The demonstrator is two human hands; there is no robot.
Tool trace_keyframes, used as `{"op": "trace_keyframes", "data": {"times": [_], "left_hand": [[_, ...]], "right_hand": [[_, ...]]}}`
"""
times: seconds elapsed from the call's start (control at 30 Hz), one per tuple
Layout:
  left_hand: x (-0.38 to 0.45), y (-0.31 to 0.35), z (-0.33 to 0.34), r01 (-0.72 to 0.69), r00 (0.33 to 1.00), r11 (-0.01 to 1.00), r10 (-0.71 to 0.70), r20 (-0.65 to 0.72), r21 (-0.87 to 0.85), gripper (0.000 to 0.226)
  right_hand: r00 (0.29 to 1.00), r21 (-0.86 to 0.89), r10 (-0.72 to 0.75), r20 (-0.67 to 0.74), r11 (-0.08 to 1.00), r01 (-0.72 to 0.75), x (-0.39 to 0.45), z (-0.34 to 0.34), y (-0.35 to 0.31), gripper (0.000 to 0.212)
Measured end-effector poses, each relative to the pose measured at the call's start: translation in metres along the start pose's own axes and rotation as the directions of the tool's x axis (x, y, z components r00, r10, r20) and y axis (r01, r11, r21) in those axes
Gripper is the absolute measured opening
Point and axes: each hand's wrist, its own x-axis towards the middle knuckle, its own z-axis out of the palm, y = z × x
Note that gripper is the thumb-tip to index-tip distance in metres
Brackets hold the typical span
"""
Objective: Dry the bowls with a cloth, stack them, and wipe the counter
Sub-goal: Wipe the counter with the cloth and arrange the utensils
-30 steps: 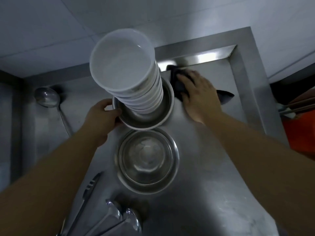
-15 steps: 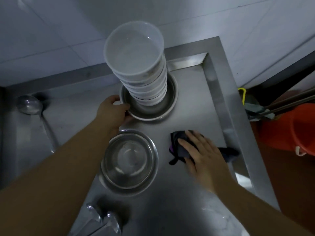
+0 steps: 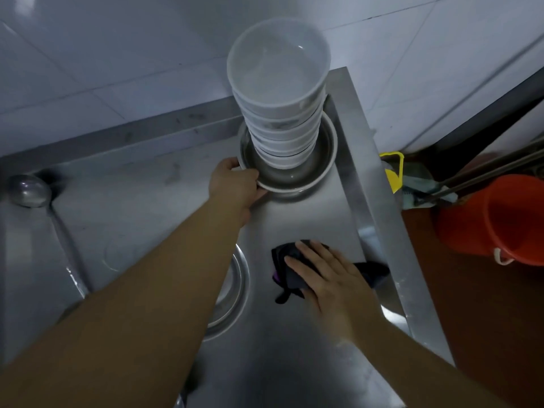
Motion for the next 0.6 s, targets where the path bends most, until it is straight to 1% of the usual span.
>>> {"op": "trace_keyframes", "data": {"times": [0.1, 0.13, 0.17, 0.2, 0.23, 0.3, 0.37, 0.43, 0.47, 0.53, 0.57, 0.6], "left_hand": [[-0.001, -0.003, 0.002, 0.009, 1.000, 1.000, -0.009, -0.017, 0.012, 0.041], [-0.002, -0.005, 0.001, 0.013, 1.000, 1.000, -0.013, -0.011, 0.008, 0.037], [-0.004, -0.006, -0.001, 0.016, 1.000, 1.000, -0.016, 0.001, 0.014, 0.028], [-0.008, -0.007, -0.004, 0.017, 1.000, 1.000, -0.017, 0.013, 0.026, 0.018], [-0.013, -0.009, -0.009, 0.011, 1.000, 0.998, -0.011, 0.012, 0.056, 0.012], [-0.024, -0.016, -0.024, -0.030, 0.999, 0.983, 0.036, -0.031, 0.180, 0.014], [-0.043, -0.026, -0.045, -0.074, 0.993, 0.936, 0.102, -0.062, 0.345, 0.021], [-0.064, -0.041, -0.069, -0.135, 0.983, 0.850, 0.179, -0.039, 0.509, 0.023], [-0.074, -0.049, -0.080, -0.172, 0.976, 0.779, 0.218, -0.003, 0.603, 0.023], [-0.093, -0.066, -0.102, -0.227, 0.959, 0.572, 0.270, 0.080, 0.788, 0.022], [-0.102, -0.075, -0.110, -0.248, 0.951, 0.464, 0.286, 0.122, 0.850, 0.020], [-0.112, -0.083, -0.116, -0.271, 0.943, 0.389, 0.291, 0.161, 0.881, 0.019]], "right_hand": [[0.997, -0.014, -0.072, -0.028, 0.997, 0.071, 0.025, -0.006, 0.019, 0.055], [0.997, -0.013, -0.064, -0.049, 0.998, 0.063, 0.037, -0.007, 0.024, 0.055], [0.997, -0.012, -0.039, -0.072, 0.999, 0.038, 0.048, -0.008, 0.028, 0.056], [0.996, -0.019, -0.004, -0.094, 1.000, 0.003, 0.059, -0.008, 0.029, 0.056], [0.993, -0.032, 0.030, -0.114, 0.999, -0.034, 0.067, -0.008, 0.030, 0.057], [0.989, -0.039, 0.061, -0.133, 0.997, -0.067, 0.075, -0.007, 0.029, 0.058], [0.994, -0.028, 0.040, -0.098, 0.999, -0.043, 0.068, -0.008, 0.028, 0.058], [0.999, -0.022, 0.002, -0.039, 1.000, -0.002, 0.046, -0.008, 0.022, 0.057], [1.000, -0.015, -0.008, -0.012, 1.000, 0.008, 0.028, -0.008, 0.017, 0.056], [0.998, 0.006, -0.031, 0.052, 1.000, 0.031, -0.020, -0.006, 0.004, 0.056], [0.993, 0.014, -0.051, 0.105, 0.999, 0.050, -0.051, -0.005, -0.003, 0.056], [0.983, 0.021, -0.084, 0.163, 0.996, 0.082, -0.083, -0.005, -0.010, 0.057]]}}
